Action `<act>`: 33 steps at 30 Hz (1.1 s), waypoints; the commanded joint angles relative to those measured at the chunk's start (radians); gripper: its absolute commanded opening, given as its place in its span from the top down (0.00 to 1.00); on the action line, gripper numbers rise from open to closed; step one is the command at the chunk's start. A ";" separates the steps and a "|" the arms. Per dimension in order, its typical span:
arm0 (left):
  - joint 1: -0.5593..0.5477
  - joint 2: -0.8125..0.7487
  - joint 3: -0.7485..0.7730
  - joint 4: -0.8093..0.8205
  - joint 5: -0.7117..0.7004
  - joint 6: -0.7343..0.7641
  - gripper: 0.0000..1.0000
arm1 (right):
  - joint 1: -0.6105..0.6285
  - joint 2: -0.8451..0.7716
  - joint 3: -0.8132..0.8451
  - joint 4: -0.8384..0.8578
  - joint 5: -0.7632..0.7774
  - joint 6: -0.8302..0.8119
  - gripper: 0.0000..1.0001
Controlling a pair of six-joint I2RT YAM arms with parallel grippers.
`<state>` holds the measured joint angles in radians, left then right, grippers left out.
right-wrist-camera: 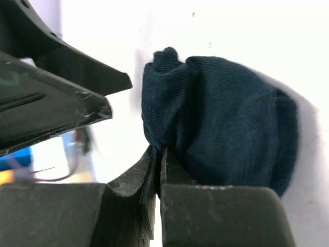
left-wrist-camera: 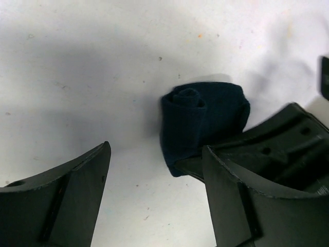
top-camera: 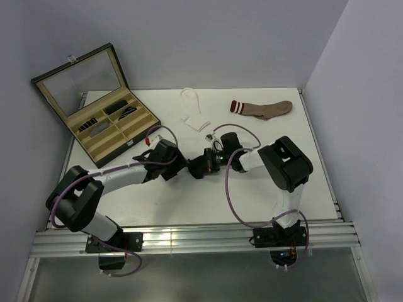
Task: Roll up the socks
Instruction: Roll the sock at the center of the board.
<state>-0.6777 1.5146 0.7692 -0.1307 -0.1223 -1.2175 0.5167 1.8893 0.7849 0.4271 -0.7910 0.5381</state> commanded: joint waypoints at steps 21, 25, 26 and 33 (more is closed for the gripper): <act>-0.014 0.136 0.053 0.172 0.035 0.009 0.31 | -0.162 0.280 -0.018 0.282 -0.284 0.344 1.00; -0.014 0.171 0.082 0.140 0.023 0.006 0.33 | -0.167 0.287 -0.016 0.265 -0.281 0.335 1.00; -0.014 0.177 0.087 0.134 0.021 0.003 0.34 | -0.167 0.287 -0.012 0.254 -0.280 0.330 1.00; -0.014 0.268 0.130 0.048 0.021 -0.005 0.45 | -0.168 0.264 -0.010 0.188 -0.241 0.293 1.00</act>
<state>-0.6868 1.7306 0.8860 0.0025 -0.0837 -1.2240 0.3733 2.1242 0.7898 0.7227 -1.1301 0.9218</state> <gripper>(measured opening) 0.564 0.031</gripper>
